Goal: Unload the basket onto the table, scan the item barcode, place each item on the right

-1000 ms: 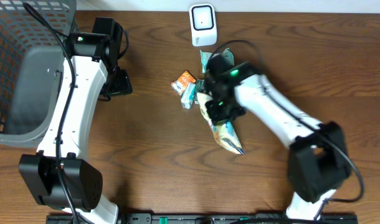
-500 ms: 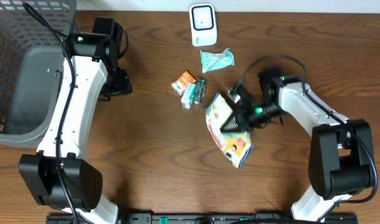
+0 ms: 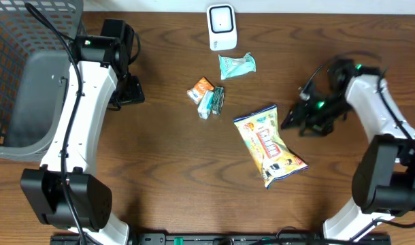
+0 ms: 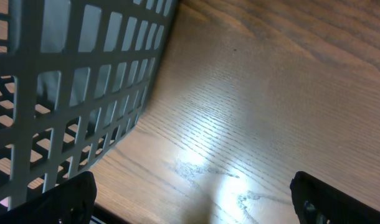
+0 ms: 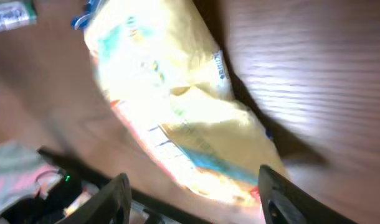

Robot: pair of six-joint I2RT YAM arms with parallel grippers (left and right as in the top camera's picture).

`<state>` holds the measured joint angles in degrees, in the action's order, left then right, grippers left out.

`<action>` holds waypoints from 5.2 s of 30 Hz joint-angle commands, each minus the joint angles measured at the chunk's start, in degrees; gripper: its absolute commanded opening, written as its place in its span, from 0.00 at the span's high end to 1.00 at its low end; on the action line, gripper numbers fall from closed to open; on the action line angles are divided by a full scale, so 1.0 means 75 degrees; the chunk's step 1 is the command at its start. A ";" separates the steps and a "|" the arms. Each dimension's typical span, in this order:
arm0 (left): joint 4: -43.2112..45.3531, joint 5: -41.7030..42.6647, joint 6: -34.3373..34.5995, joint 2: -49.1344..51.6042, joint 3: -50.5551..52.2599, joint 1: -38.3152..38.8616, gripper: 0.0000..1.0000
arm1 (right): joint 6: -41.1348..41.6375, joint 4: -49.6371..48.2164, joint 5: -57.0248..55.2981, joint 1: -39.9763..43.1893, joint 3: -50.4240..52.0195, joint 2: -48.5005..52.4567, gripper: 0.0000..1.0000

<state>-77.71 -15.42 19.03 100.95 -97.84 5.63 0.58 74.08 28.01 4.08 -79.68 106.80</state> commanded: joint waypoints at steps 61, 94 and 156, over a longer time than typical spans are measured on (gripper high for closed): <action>-0.0029 -0.0152 -0.0099 -0.0009 0.0032 -0.0020 0.03 | 0.5103 -0.8335 -0.1221 -0.2748 -0.4074 0.2544 0.99; -0.0029 -0.0152 -0.0099 -0.0009 0.0032 -0.0020 0.02 | 0.4162 -0.3200 -0.0321 -0.0399 -0.7294 0.3838 0.99; -0.0029 -0.0152 -0.0099 -0.0009 0.0032 -0.0020 0.02 | 0.6493 -0.3821 -0.3905 -0.3022 -0.5013 0.3809 0.51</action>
<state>-77.73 -15.40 19.03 100.95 -97.84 5.63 40.10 46.83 8.47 -17.19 -119.85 137.71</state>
